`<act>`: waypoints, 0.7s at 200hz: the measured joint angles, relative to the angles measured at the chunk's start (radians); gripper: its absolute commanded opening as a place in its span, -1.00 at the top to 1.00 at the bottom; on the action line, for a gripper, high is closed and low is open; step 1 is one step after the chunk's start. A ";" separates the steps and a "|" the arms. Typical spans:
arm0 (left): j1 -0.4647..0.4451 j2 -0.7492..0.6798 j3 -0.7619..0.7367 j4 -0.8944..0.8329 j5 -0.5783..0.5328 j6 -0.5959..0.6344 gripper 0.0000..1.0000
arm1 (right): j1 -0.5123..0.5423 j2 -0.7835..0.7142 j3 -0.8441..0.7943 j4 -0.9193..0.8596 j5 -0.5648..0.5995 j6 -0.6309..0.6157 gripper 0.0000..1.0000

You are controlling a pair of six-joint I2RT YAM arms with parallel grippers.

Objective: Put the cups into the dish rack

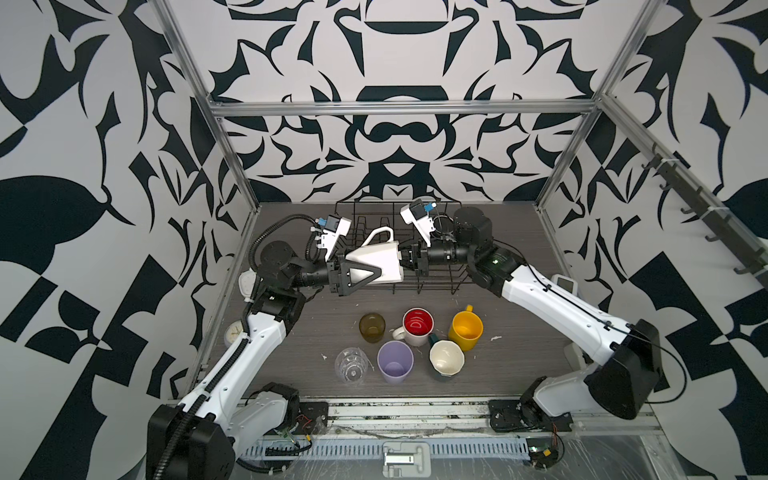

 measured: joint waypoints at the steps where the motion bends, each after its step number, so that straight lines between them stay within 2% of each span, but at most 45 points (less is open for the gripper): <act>1: 0.000 0.001 0.000 0.001 0.000 0.000 -0.99 | 0.000 0.000 0.000 0.001 -0.001 0.000 1.00; 140: -0.013 0.008 0.000 0.076 0.004 -0.025 -1.00 | -0.006 0.008 -0.025 0.117 -0.060 0.076 1.00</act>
